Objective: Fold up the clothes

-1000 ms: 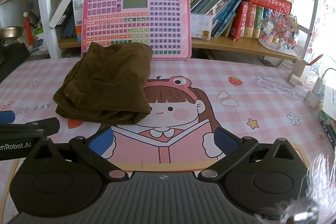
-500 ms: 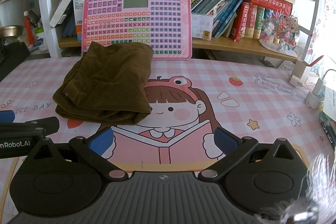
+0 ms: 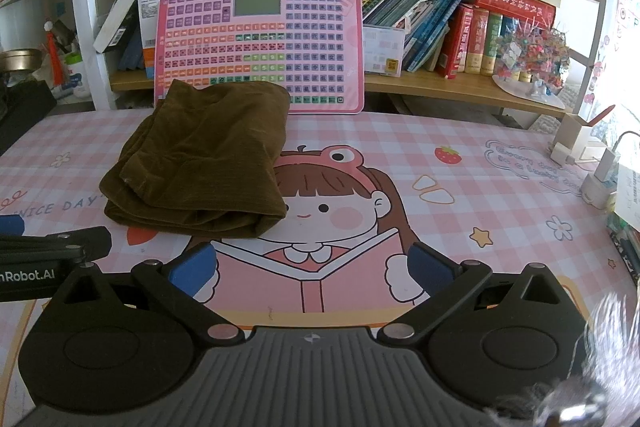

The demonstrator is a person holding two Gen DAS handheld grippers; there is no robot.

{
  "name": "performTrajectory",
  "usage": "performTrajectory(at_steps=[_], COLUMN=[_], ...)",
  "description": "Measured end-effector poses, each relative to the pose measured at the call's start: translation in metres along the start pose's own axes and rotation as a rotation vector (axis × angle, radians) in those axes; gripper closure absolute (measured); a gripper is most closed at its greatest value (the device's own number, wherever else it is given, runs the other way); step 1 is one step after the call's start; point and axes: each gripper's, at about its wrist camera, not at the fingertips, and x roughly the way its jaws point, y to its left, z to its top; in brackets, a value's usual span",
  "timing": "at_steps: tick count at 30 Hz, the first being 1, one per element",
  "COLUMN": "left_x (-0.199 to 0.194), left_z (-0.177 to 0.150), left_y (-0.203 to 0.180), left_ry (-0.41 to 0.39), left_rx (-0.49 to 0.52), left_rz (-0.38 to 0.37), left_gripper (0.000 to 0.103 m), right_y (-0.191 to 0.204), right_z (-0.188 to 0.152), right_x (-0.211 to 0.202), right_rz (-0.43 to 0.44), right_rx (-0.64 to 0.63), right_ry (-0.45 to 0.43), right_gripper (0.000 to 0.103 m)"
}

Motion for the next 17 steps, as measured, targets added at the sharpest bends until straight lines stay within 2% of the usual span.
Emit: performTrajectory(at_steps=[17], left_x=[-0.0024], left_z=[-0.0018], left_y=[-0.0014], left_ry=[-0.014], left_rx=[0.001], left_rz=[-0.012], left_gripper=[0.0], right_y=[-0.0006], right_z=[-0.0007], right_x=[-0.0004], right_rz=[-0.009], right_rx=[0.006], right_ry=[0.003], right_gripper=[0.0])
